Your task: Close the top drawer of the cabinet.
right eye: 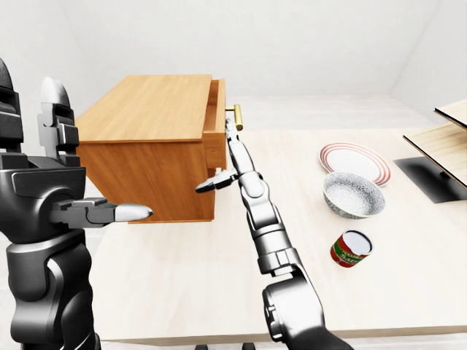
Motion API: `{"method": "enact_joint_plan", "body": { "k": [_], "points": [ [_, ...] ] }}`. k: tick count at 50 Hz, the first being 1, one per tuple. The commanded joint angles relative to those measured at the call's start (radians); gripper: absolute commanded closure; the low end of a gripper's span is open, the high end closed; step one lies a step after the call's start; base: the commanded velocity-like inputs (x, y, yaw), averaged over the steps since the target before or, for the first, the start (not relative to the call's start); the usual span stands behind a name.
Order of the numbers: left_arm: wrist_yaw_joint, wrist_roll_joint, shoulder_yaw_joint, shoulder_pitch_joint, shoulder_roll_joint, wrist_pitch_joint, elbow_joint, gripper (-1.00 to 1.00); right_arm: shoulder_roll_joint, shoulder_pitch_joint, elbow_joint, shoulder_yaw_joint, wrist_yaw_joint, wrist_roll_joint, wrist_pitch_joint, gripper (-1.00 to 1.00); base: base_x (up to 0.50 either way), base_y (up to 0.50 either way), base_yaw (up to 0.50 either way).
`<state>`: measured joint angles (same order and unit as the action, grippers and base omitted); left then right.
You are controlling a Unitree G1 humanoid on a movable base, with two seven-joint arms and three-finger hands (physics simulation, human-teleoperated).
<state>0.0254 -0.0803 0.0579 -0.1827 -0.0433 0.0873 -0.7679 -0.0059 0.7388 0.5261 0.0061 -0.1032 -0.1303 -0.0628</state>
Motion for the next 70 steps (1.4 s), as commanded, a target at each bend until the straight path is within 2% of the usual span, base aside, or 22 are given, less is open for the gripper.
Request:
{"method": "enact_joint_plan", "body": {
  "k": [1,3,8,12,19,23,31,37,42,59,70],
  "points": [
    [0.000,0.000,-0.002,-0.002,0.001,0.000,0.000,-1.00,0.166,0.010,0.207,0.073,-0.070,0.003,0.038,-1.00,0.00,0.00,0.01],
    [0.000,0.001,-0.002,-0.001,0.001,0.000,0.000,-1.00,0.172,0.008,0.202,0.077,-0.068,0.000,0.033,-1.00,0.00,0.00,0.00],
    [0.001,0.002,-0.003,-0.002,0.001,0.000,-0.004,-1.00,0.182,0.005,0.241,0.077,-0.071,0.004,0.067,-1.00,0.00,0.00,0.00],
    [0.001,0.002,-0.003,-0.002,0.001,0.000,-0.001,-1.00,0.192,0.008,0.263,0.082,-0.073,0.002,0.080,-1.00,0.00,0.00,0.00],
    [0.002,0.004,-0.003,-0.001,0.001,0.000,-0.001,-1.00,0.206,0.028,0.288,0.083,-0.083,0.004,0.088,-1.00,0.00,0.00,0.00],
    [0.003,0.003,-0.003,-0.006,0.001,0.000,-0.004,-1.00,0.216,0.043,0.324,0.083,-0.085,0.004,0.108,-1.00,0.00,0.00,0.00],
    [0.001,0.002,-0.002,-0.003,0.001,0.000,0.001,-1.00,0.243,0.062,0.353,0.091,-0.096,0.000,0.117,-1.00,0.00,0.00,0.00],
    [0.001,0.002,-0.001,-0.003,0.001,0.000,0.002,-1.00,0.259,0.076,0.386,0.090,-0.102,0.000,0.137,-1.00,0.00,0.00,0.00],
    [0.002,0.002,-0.002,-0.004,0.001,0.000,0.000,-1.00,0.269,0.090,0.393,0.090,-0.110,0.000,0.129,-1.00,0.00,0.00,0.00],
    [-0.001,0.003,-0.002,0.006,0.001,0.000,0.004,-1.00,0.276,0.103,0.427,0.086,-0.119,-0.001,0.150,-1.00,0.00,0.00,0.00],
    [-0.001,0.004,-0.001,0.002,0.001,0.000,0.003,-1.00,0.263,0.094,0.407,0.080,-0.109,-0.004,0.145,-1.00,0.00,0.00,0.00]
  ]
}}
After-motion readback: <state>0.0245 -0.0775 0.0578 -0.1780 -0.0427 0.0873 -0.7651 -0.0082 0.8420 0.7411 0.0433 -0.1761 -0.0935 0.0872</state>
